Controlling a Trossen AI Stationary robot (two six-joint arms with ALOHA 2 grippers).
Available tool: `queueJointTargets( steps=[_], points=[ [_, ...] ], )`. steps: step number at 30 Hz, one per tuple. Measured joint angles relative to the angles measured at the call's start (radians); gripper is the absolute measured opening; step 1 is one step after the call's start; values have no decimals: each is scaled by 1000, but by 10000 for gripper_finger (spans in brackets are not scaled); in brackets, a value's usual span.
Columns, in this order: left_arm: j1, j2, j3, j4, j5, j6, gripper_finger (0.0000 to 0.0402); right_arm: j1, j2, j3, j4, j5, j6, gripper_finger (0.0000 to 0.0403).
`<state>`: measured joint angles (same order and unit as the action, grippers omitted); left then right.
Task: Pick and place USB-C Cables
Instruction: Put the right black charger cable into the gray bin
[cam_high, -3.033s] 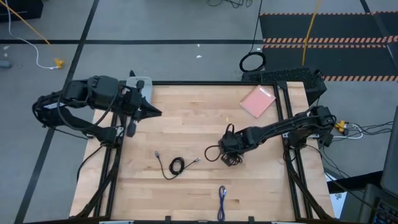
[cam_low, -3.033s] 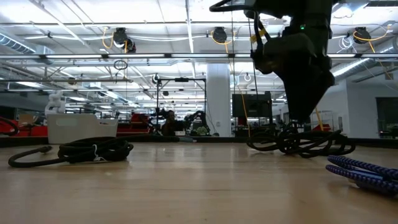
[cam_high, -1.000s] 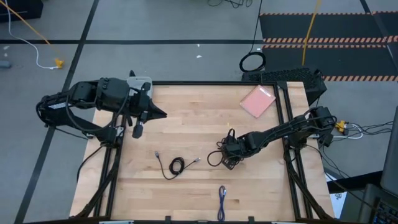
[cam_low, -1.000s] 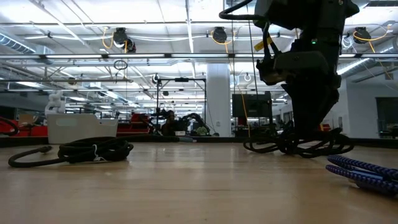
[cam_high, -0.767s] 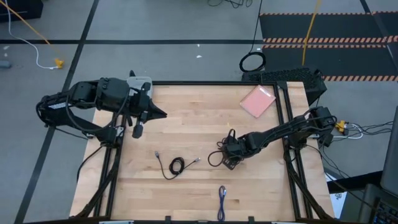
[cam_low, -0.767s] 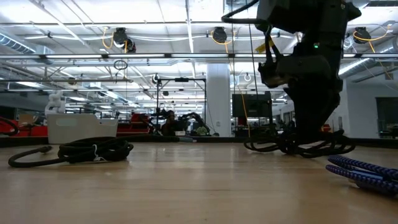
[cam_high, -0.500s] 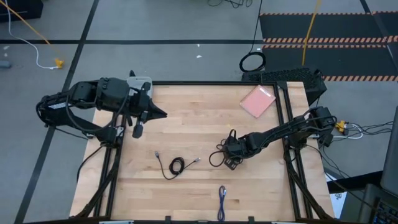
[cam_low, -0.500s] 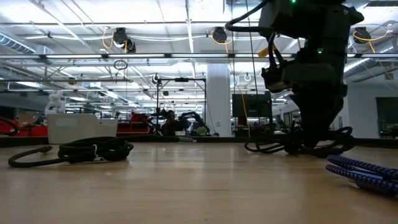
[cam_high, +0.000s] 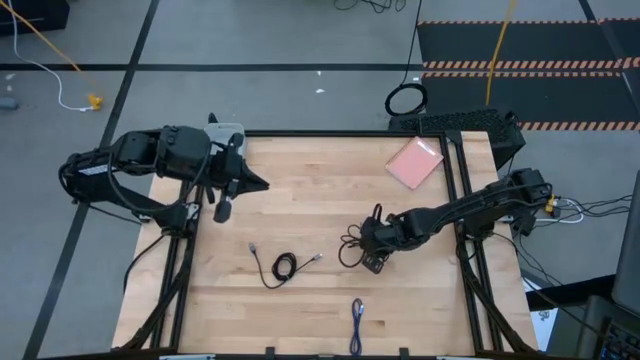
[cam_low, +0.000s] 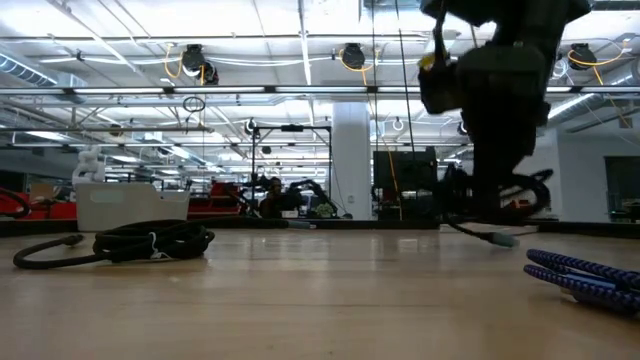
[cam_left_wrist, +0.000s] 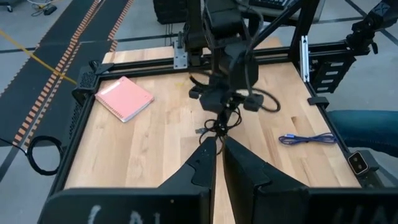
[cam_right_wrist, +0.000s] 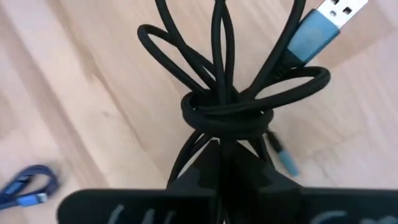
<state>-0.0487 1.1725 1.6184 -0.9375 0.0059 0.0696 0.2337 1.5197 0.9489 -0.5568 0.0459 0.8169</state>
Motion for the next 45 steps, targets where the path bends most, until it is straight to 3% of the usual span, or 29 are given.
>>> queueJointTargets(
  steps=[9, 22, 29, 33, 38, 45],
  points=[
    [-30, 12, 0, 6, 0, 0, 33, 4, -121, 1, 35, 58, -62, 5],
    [-68, 100, 0, 38, -13, 0, 33, 2, -252, 1, 38, 62, -137, 5],
    [-91, 141, 0, 76, -26, 7, 33, -5, -290, 2, 162, 115, -255, 5],
    [-129, 145, -1, 48, -70, -11, 33, 11, -286, 2, 220, 196, -289, 5],
    [-210, 141, -1, 64, -145, -19, 33, 18, -273, 2, 335, 194, -373, 6],
    [-300, 119, -177, 231, -225, -26, 33, 30, -274, 2, 442, 259, -492, 6]
  ],
)
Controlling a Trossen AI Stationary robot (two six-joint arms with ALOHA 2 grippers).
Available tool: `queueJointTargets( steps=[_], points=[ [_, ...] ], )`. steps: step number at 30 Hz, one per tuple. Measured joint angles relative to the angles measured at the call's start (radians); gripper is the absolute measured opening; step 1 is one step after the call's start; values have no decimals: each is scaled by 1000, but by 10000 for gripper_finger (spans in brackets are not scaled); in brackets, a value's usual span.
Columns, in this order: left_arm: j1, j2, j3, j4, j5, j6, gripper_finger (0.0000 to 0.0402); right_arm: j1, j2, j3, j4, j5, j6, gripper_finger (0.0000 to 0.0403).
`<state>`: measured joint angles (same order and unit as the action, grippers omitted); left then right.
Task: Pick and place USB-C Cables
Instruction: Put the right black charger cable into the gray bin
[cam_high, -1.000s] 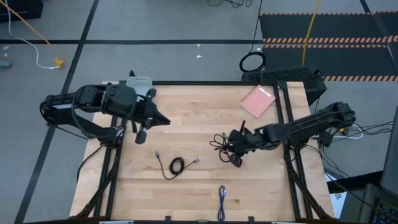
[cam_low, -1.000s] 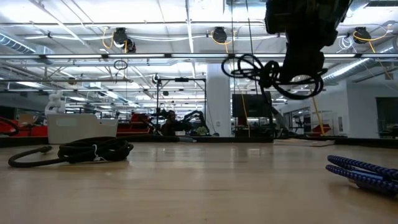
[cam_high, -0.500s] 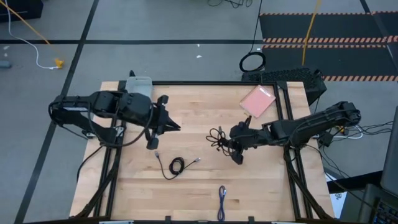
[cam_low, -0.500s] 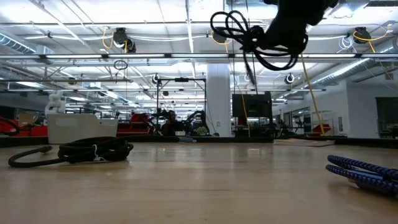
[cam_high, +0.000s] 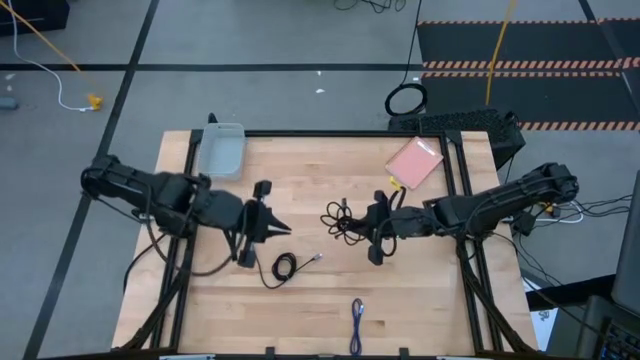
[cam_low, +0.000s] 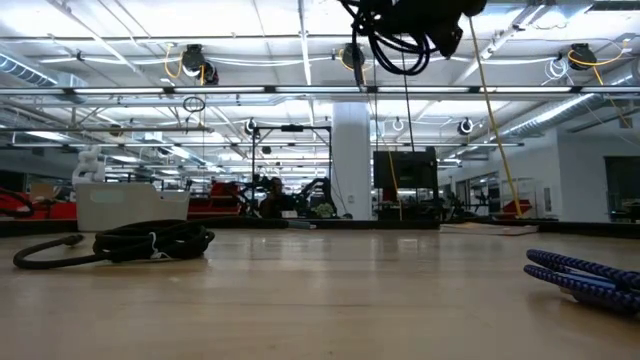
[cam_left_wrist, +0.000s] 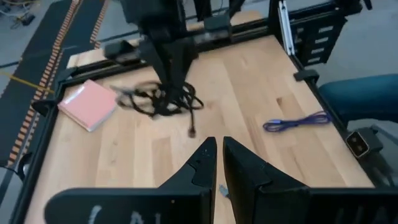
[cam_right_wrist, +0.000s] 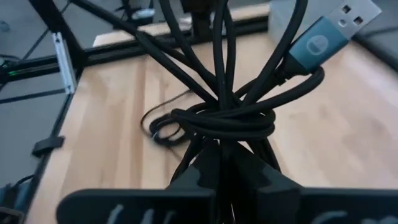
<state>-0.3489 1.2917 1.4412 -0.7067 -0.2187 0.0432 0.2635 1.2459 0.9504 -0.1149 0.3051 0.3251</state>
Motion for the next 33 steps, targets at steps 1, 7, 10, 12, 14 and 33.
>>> queueJointTargets(
  steps=[1, 7, 10, 12, 14, 33],
  points=[
    [-6, -10, -38, 45, -16, 0, 33, 6, 0, 0, 4, 27, -14, 6],
    [-26, -89, -263, 290, -70, 7, 33, 49, -1, -71, 164, 119, -121, 6],
    [-21, -144, -368, 428, -74, 22, 33, 55, 0, -167, 323, 113, -156, 6],
    [-18, -176, -443, 508, -74, 30, 33, 51, 0, -228, 431, 114, -170, 6],
    [-10, -204, -517, 606, -73, 39, 33, 36, 0, -285, 521, 114, -198, 6],
    [185, -214, -941, 1341, 132, 24, 33, -7, -1, -396, 914, -49, -322, 6]
  ],
)
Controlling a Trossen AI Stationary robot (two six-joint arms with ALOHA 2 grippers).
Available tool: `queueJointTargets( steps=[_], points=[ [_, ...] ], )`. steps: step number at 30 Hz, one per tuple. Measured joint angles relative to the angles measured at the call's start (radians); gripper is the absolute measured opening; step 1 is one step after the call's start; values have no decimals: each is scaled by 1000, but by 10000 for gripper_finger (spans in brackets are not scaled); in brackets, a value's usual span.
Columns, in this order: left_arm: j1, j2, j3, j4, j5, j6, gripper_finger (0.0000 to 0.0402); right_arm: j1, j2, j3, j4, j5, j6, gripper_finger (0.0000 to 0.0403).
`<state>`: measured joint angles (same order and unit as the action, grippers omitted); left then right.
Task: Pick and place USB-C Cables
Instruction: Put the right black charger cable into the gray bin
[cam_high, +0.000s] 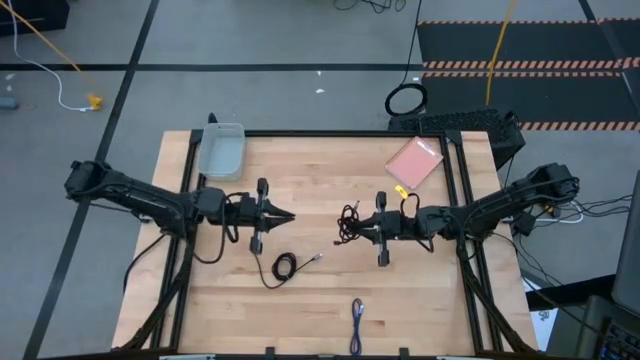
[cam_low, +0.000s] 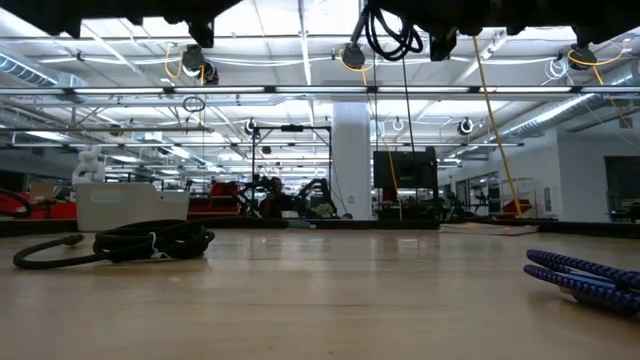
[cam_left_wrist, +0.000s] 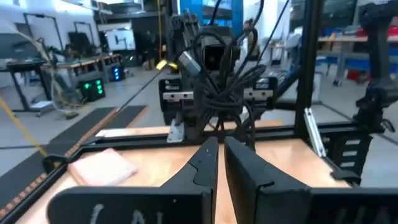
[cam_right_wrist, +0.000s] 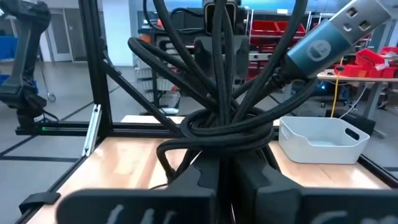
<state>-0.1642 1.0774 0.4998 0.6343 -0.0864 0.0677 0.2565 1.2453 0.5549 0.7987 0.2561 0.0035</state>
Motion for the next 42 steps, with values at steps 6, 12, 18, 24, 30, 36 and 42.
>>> queueJointTargets(
  steps=[6, 12, 18, 24, 30, 36, 42],
  points=[
    [35, 88, -14, 95, 67, -28, 33, -2, 0, 0, 31, 0, -28, 6],
    [53, 176, -14, 195, 84, -59, 33, -2, 0, 0, 43, 0, -45, 6],
    [53, 224, -12, 320, 94, -74, 33, -2, 0, 0, 43, 0, -24, 6],
    [49, 258, 45, 312, 145, -119, 63, -2, 0, 0, 43, 0, -19, 6],
    [25, 323, 125, 306, 147, -105, 134, -3, 52, 2, 99, 0, -15, 6],
    [24, 393, 180, 303, 130, -77, 194, -20, 131, 28, 143, -26, -9, 6],
    [19, 440, 214, 308, 93, -59, 274, -44, 174, 49, 154, -78, 36, 6]
  ],
)
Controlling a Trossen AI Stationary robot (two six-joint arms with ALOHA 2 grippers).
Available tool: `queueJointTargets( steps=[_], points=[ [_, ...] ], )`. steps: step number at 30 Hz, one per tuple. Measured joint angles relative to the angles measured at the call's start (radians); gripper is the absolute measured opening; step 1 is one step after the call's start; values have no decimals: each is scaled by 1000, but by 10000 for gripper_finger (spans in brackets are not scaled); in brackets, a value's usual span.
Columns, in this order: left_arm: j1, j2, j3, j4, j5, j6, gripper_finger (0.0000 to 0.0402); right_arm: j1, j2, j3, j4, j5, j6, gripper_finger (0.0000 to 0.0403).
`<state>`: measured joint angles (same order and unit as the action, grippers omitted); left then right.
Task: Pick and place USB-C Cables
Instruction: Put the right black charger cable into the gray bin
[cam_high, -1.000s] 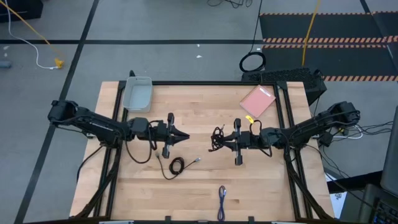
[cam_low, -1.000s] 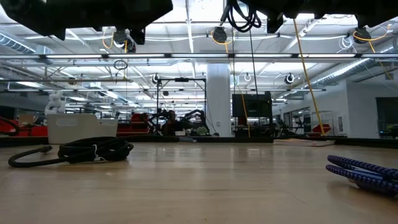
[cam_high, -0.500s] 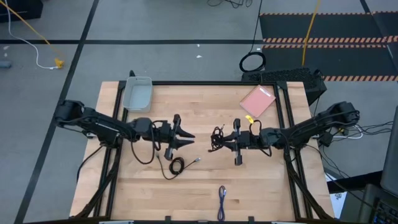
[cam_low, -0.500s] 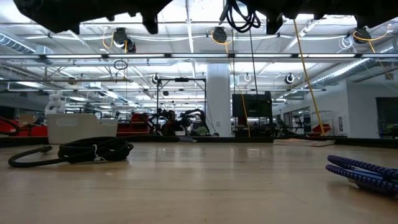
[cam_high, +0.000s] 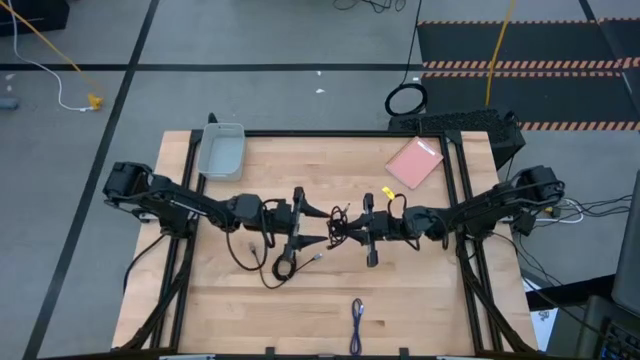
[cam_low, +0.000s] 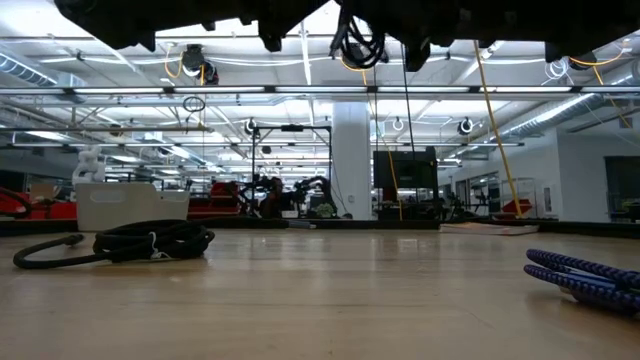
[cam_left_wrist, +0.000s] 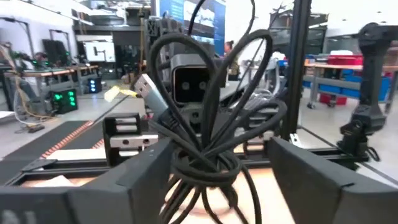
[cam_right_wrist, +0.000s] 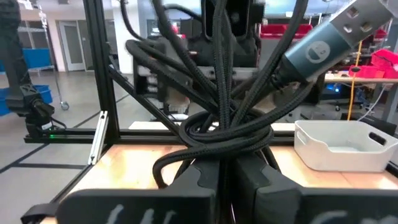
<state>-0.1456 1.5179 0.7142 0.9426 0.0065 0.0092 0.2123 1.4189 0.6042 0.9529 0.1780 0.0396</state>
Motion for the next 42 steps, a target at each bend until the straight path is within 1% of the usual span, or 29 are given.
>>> queueJointTargets(
  steps=[4, 6, 8, 14, 21, 25, 32, 42],
  points=[
    [0, 1, 0, -2, -39, 15, 321, -4, 24, 13, 1, 0, 1, 6],
    [0, 1, 0, -2, -65, 15, 337, -7, 36, 21, 1, -1, 1, 6],
    [-1, 1, 0, 1, -69, 30, 347, -9, 44, 26, 0, 0, 1, 6],
    [-2, 1, 0, 9, -69, 76, 356, -19, 53, 28, 2, -1, 16, 6],
    [-2, 1, 2, 57, -53, 76, 355, -30, 53, 28, -2, -1, 28, 6],
    [-2, 1, 13, 46, -51, 83, 339, -30, 53, 28, 0, 0, 28, 6],
    [-2, 1, 13, 22, -51, 113, 282, -30, 53, 28, -1, 0, 50, 6],
    [-2, 1, 13, 7, -51, 140, 214, -30, 53, 27, -1, 0, 51, 6]
  ],
)
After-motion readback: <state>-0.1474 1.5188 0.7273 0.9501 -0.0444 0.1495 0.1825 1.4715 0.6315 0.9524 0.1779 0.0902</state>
